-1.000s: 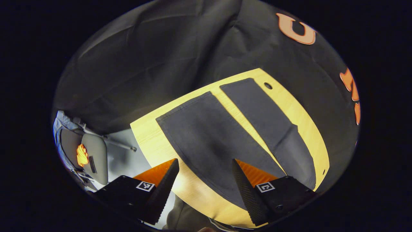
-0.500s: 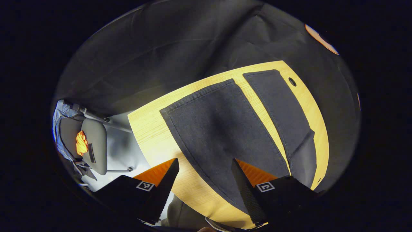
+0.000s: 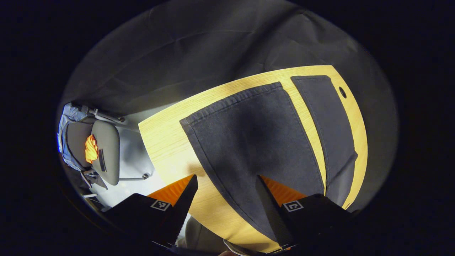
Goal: Grasp the waist and the cuffs of the jeans and fold them to make the two legs overlap; first hold the waist and fold one-third of the jeans toward the cuffs, then hold the cuffs and fold the remaining one-third in the same direction to finish folding.
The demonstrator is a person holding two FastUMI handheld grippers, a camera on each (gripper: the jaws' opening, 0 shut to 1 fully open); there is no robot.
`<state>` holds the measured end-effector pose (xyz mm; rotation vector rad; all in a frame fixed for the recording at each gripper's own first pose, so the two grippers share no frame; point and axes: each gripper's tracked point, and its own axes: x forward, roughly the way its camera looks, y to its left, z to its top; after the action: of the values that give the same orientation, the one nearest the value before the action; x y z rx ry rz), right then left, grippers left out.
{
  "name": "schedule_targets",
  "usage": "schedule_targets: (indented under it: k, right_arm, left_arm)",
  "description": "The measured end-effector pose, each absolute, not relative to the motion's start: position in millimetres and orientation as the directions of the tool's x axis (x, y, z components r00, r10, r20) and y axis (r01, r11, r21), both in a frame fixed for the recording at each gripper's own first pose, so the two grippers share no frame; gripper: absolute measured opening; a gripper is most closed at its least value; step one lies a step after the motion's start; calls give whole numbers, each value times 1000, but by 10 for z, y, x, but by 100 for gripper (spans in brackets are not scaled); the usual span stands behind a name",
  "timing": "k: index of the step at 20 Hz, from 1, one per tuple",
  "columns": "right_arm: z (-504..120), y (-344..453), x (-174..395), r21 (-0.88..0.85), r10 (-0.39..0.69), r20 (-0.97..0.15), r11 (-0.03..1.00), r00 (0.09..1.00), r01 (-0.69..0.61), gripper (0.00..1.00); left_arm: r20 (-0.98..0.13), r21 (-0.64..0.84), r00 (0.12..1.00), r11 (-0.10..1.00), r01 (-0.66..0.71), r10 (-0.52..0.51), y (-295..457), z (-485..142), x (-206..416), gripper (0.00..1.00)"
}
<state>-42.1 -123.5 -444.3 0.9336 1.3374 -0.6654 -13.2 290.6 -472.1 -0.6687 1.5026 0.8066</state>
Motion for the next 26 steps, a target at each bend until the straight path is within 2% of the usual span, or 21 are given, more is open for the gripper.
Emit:
schedule_targets:
  k: [3,8,13,15,17,18,19,20,21,22,23,24,26]
  right_arm:
    - [-4419,-1218,-523,132,122,-989,486,83,864,95]
    - [-4485,-1264,-568,77,107,-994,475,29,877,97]
    - [-4522,-1265,-553,-3,51,-998,532,-36,847,95]
    - [-4530,-1264,-527,-39,1,-999,539,-47,842,92]
    - [-4528,-1242,-466,-19,-30,-1000,577,-2,816,81]
    - [-4558,-1223,-483,-17,-41,-999,583,9,812,66]
    - [-4528,-1258,-508,-15,-49,-999,564,15,826,51]
    - [-4551,-1236,-496,30,-10,-999,539,42,842,35]
    - [-4539,-1219,-472,90,43,-996,504,79,859,29]
    - [-4538,-1206,-460,156,92,-988,474,127,867,20]
    - [-4522,-1187,-452,229,145,-972,430,184,873,20]
    - [-4477,-1199,-416,279,173,-958,366,229,888,11]
    - [-4390,-1201,-330,381,215,-920,296,328,876,11]
  left_arm:
    - [-992,120,-119,559,-821,38,3052,-4775,-139,99]
    - [-983,162,-182,514,-842,12,3217,-4914,-225,99]
    - [-973,205,-228,512,-834,19,3246,-5073,-179,97]
    - [-976,210,-205,528,-823,68,3269,-5091,-133,96]
    - [-978,206,-171,559,-803,116,3235,-5094,-51,96]
    - [-980,196,-147,587,-785,131,3209,-5100,-15,84]
    - [-982,183,-119,621,-762,144,3188,-5116,63,76]
    - [-985,161,-83,656,-737,149,3156,-5128,143,52]
    - [-988,134,-41,676,-724,152,3133,-5157,239,28]
    - [-989,124,-35,685,-718,143,3096,-5171,262,5]
    - [-992,86,5,701,-707,127,3111,-5164,323,5]
    - [-996,35,36,700,-714,86,3055,-5175,351,5]
    - [-990,-64,131,679,-731,48,2984,-5057,518,5]
